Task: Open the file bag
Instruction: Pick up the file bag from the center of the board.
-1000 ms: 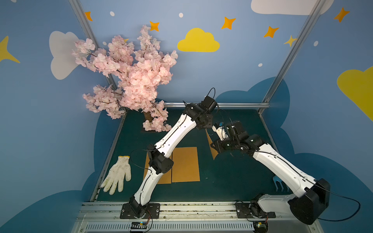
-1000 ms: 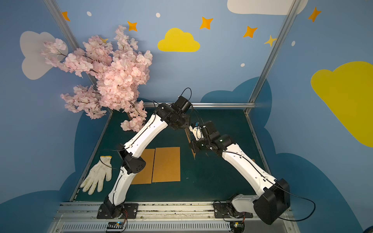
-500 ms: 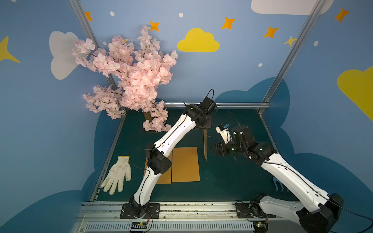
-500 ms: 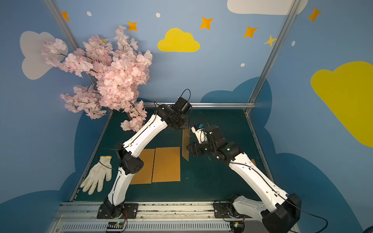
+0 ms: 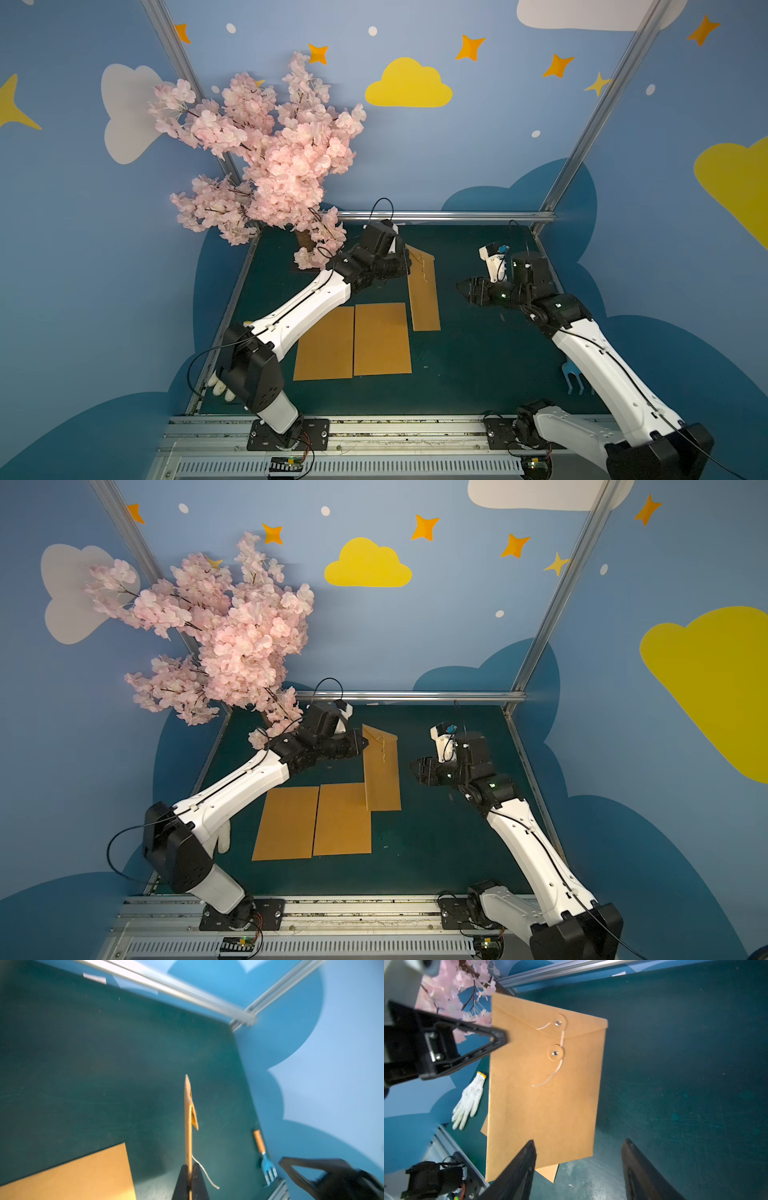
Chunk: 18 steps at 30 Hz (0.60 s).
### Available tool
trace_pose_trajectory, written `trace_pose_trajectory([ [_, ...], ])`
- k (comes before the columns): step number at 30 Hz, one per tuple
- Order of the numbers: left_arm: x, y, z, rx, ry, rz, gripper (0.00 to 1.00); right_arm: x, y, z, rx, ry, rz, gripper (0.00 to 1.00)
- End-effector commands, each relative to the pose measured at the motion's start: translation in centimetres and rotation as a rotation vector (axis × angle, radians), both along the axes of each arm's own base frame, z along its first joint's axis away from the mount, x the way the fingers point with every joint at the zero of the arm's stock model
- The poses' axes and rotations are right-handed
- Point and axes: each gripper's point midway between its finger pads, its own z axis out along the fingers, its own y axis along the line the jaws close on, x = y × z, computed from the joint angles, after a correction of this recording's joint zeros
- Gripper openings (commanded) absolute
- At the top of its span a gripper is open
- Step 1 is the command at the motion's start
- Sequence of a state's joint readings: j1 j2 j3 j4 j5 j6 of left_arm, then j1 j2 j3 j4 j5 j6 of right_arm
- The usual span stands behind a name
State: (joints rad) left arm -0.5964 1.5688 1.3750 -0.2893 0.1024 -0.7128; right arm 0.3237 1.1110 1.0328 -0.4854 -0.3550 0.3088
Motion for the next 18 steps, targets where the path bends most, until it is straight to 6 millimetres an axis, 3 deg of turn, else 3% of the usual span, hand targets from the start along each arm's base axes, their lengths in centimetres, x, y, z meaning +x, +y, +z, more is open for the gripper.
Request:
trace_pose_trajectory([
  [1, 0.4, -0.6, 4.8, -0.243, -0.172, -0.027, 0.03, 1.0, 1.2, 0.8, 0.14, 0.022, 0.049, 0.62],
  [8, -1.2, -0.7, 5.1, -0.47, -0.219, -0.119, 0.03, 2.1, 2.6, 0.8, 0.195, 0.059, 0.13, 0.59],
  [18, -2.3, -0.8, 5.5, -0.528, -0.205, -0.218, 0.03, 4.1, 0.6, 1.2, 0.275, 0.087, 0.125, 0.59],
])
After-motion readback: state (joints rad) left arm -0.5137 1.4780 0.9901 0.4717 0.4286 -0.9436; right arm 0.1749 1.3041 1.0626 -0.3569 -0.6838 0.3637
